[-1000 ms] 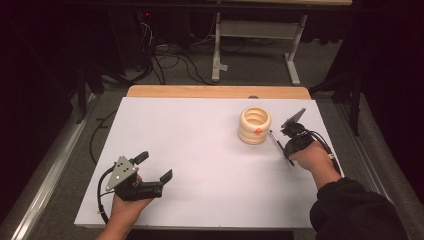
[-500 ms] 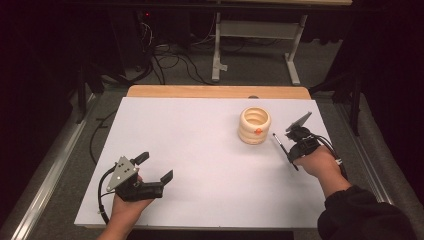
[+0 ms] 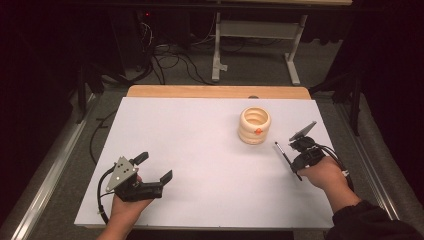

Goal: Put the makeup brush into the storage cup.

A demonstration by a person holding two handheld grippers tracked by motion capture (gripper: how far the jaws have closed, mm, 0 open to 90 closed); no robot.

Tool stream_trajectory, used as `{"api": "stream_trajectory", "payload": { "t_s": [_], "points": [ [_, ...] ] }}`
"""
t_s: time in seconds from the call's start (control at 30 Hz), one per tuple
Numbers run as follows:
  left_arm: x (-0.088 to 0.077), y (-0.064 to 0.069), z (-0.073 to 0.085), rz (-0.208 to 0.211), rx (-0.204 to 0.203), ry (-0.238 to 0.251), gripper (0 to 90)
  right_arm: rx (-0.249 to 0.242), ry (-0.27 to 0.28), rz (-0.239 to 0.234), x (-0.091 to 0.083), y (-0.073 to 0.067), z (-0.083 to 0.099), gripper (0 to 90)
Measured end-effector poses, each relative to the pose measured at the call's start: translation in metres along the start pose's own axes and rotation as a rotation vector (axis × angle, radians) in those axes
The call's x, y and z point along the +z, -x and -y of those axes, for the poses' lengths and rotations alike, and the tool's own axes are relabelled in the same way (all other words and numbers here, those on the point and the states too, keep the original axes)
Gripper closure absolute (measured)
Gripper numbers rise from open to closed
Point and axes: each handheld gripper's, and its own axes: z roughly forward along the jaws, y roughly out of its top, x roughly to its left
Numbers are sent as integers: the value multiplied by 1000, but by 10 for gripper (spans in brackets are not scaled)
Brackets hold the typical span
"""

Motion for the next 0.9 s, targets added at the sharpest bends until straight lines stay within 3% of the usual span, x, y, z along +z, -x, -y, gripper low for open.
{"api": "stream_trajectory", "payload": {
  "t_s": [0.63,0.9],
  "points": [
    [2,0,1,0,-1,-3,16,-11,-5,-18,-4,-4,27,859],
    [2,-1,2,2,-3,-11,16,-22,41,-37,-8,-10,29,859]
  ]
}}
